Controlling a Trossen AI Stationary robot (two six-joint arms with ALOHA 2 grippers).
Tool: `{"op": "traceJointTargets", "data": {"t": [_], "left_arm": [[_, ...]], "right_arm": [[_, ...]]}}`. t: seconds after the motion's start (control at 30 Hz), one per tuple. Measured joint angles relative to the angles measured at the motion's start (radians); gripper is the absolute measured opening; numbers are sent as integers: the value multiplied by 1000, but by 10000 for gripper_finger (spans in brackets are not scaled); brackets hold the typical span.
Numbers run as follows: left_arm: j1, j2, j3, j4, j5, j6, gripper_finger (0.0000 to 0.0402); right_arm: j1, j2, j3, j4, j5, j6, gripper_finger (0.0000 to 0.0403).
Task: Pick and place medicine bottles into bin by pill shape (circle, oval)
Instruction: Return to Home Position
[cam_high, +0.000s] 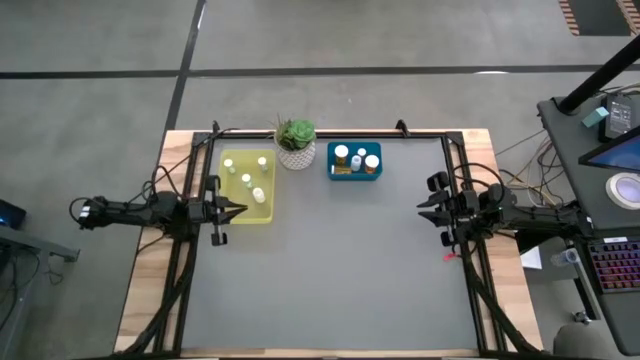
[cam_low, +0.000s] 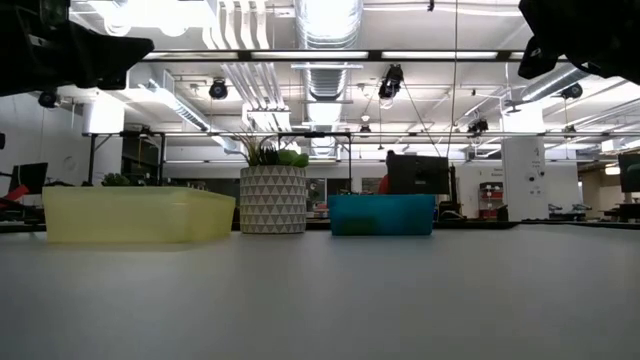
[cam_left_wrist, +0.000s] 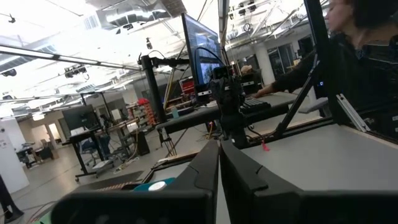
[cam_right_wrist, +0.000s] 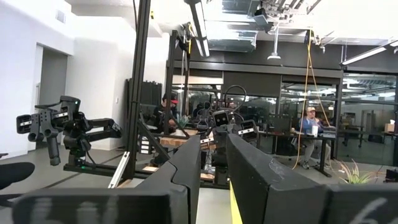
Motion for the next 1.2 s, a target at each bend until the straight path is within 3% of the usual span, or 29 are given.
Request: {"op": "traceJointTargets", "data": {"t": [0.53,1.2], "left_arm": [[0,0,0,0,0,0,0],[0,0,0,0,0,0,0]], "right_arm": [[0,0,0,0,0,0,86],[0,0,0,0,0,0,78]]}}
